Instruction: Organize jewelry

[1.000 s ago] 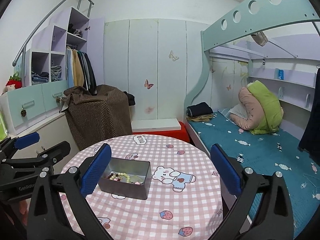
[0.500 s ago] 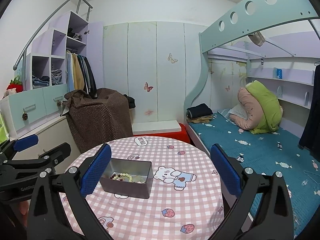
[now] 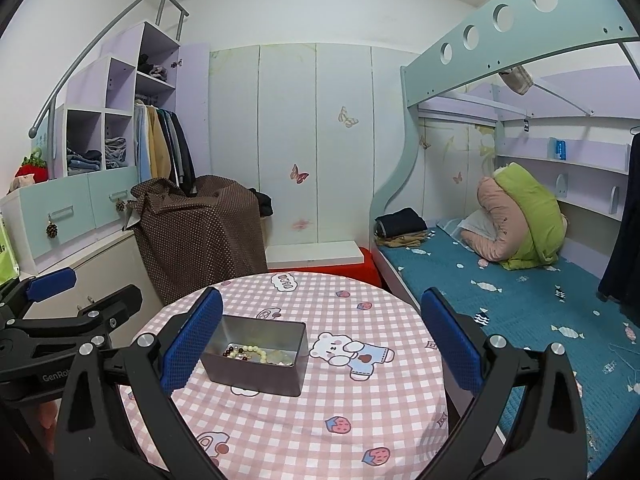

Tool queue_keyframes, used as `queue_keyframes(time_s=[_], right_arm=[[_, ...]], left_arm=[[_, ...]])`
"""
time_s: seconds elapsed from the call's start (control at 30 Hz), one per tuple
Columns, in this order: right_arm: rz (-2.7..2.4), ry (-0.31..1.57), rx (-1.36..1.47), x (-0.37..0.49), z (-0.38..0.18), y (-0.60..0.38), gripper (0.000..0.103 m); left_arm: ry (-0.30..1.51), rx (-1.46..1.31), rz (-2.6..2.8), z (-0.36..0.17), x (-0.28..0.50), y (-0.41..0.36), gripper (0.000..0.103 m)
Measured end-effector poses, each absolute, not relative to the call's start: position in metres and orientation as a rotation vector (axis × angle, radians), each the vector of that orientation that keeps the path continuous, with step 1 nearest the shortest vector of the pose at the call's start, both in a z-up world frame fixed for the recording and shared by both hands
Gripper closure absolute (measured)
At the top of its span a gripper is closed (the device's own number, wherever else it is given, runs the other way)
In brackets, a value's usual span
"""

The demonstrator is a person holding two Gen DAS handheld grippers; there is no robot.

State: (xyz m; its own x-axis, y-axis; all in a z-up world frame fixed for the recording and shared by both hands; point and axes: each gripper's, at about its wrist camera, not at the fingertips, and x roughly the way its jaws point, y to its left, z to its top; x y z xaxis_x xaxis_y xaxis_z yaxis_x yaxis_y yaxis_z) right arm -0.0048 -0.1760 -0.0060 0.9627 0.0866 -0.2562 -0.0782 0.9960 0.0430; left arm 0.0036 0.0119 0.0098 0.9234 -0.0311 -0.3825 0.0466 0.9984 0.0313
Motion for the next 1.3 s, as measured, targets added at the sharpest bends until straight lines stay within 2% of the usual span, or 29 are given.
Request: queue_keyframes(time_s=[1.3], right_arm=[[0.076, 0.25, 0.031, -0.016, 0.002, -0.182, 0.007]], left_arm=[[0.392, 0.043, -0.053, 0.019, 0.001, 0.013, 0.006]])
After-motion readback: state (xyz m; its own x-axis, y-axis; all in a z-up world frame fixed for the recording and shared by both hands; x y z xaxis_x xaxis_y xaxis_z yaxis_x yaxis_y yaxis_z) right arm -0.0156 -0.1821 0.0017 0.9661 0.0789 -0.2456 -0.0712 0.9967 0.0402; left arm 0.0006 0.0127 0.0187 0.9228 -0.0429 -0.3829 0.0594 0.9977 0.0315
